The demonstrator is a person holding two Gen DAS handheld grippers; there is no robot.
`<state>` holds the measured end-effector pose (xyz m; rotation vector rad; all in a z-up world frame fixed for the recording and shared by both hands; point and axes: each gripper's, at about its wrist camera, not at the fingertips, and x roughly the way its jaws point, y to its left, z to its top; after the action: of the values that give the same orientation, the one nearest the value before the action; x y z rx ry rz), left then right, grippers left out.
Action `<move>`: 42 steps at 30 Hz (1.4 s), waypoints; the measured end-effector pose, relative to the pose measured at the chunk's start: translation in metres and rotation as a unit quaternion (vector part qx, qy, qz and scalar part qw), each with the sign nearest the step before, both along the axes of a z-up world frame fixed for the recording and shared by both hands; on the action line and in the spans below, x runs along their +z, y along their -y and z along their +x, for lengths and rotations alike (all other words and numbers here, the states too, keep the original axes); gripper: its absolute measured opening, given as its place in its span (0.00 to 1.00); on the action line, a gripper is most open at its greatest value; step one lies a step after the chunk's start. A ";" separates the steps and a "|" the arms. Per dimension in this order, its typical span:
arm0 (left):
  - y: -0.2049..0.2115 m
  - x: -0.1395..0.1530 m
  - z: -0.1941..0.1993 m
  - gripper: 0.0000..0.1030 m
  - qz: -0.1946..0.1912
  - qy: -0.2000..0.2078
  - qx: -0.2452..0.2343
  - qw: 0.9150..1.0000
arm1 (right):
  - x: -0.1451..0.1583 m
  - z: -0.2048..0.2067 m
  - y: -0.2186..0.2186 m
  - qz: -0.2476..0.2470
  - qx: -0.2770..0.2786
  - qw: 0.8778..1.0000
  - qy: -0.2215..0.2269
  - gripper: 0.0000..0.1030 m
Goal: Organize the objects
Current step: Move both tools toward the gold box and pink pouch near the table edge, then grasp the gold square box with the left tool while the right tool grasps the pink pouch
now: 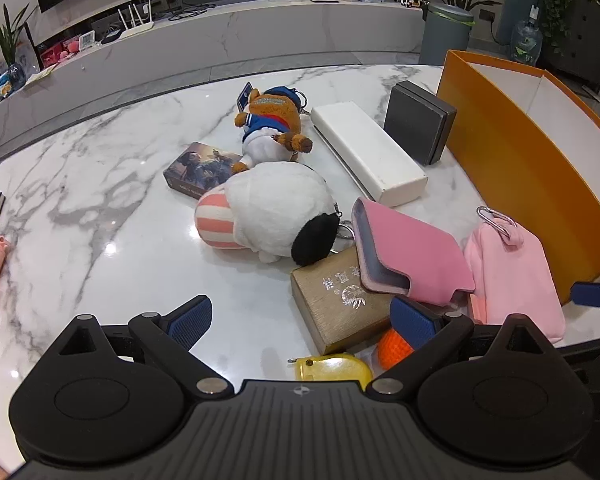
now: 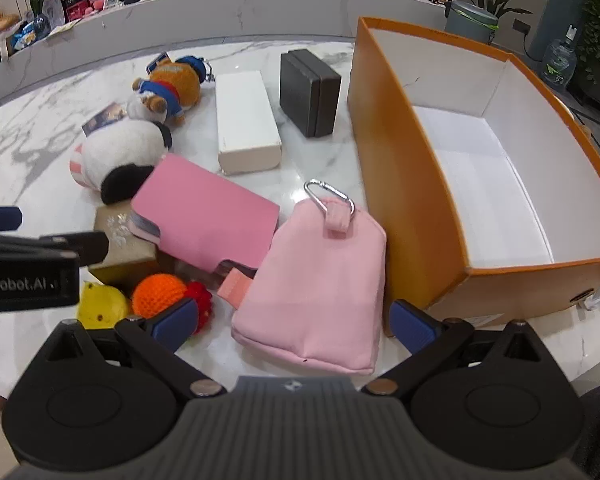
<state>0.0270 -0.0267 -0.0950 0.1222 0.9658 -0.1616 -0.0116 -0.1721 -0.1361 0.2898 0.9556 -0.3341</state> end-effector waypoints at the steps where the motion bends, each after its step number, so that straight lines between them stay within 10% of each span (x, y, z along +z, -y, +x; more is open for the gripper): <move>1: 0.000 -0.002 0.001 1.00 -0.002 -0.001 0.001 1.000 | -0.003 0.001 0.000 0.000 0.001 1.000 -0.002 0.99; 19: 0.003 -0.033 0.014 1.00 -0.061 0.009 0.018 0.998 | -0.040 0.018 -0.003 -0.033 0.004 0.999 0.035 0.99; 27: 0.014 -0.053 0.011 1.00 -0.031 0.000 0.006 0.999 | -0.049 0.026 -0.015 -0.086 0.030 0.995 0.045 0.99; 42: -0.019 -0.048 0.013 0.85 -0.066 -0.015 0.011 0.998 | -0.043 0.021 -0.022 -0.103 0.060 0.991 0.062 0.80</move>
<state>0.0403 -0.0078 -0.1430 -0.0118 0.9826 -0.2071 0.0089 -0.1499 -0.1786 0.0628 0.8050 -0.2992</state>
